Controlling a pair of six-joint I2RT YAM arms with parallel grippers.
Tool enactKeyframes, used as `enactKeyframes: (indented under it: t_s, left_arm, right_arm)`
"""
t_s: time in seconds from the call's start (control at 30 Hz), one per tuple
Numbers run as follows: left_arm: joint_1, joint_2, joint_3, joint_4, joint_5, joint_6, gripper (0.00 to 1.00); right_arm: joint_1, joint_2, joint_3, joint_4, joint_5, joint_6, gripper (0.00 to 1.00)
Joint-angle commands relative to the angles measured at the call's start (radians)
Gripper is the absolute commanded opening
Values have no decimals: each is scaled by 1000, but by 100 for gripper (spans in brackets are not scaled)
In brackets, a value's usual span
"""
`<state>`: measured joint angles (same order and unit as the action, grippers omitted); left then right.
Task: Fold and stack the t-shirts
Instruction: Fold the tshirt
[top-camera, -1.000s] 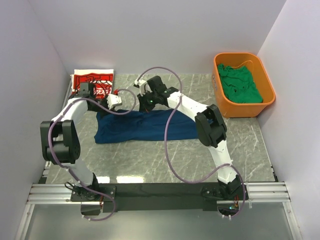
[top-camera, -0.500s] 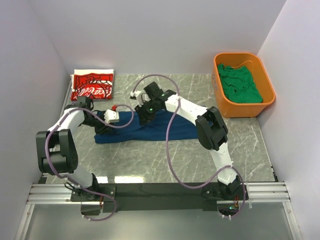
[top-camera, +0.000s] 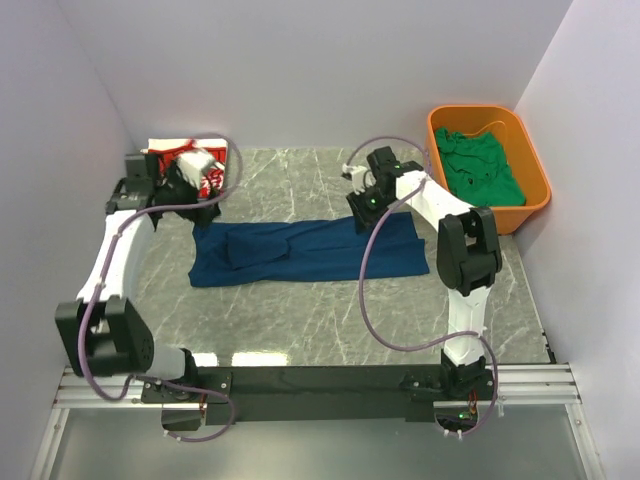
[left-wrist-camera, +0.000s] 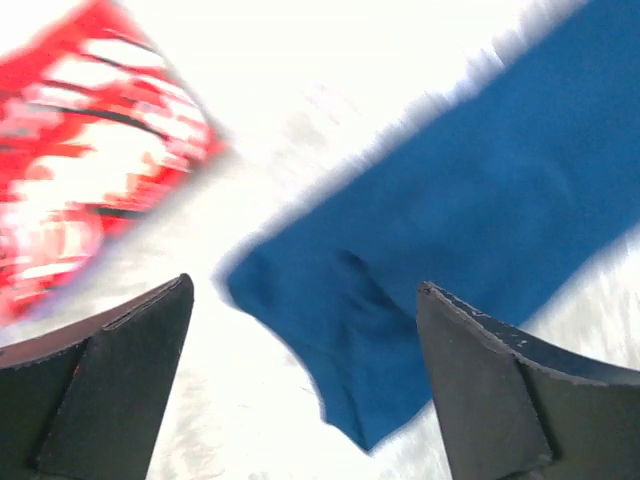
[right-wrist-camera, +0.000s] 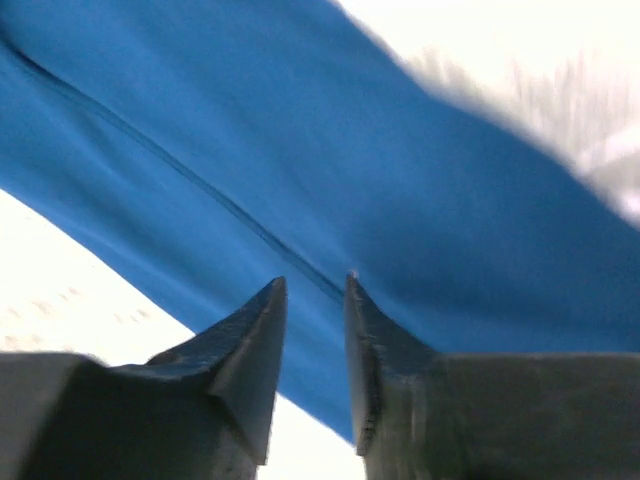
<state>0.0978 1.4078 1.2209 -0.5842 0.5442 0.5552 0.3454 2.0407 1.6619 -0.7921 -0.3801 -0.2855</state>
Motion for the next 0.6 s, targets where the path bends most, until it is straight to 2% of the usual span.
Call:
enactKeyframes:
  t_s: [0.0, 0.03, 0.1, 0.2, 0.27, 0.47, 0.57]
  left_arm:
    - [8, -139, 107, 250, -177, -296, 99]
    - [8, -147, 111, 297, -212, -378, 99]
    - [8, -150, 150, 275, -278, -461, 99]
    - [6, -107, 219, 97, -160, -454, 100]
    - [5, -93, 221, -6, -130, -489, 99]
    - [-6, -171, -6, 32, -159, -722, 99]
    - [-26, -207, -104, 67, -193, -802, 92]
  right_arm:
    - [-17, -108, -42, -45, 58, -56, 39]
    - [-22, -129, -51, -47, 64, -66, 44]
    - [-23, -142, -62, -36, 93, -84, 49]
    - [-29, -116, -54, -35, 161, -106, 48]
    - [-37, -64, -30, -42, 178, -107, 46]
    - [-48, 53, -10, -55, 246, -80, 37]
    - [-48, 62, -57, -70, 256, -64, 36]
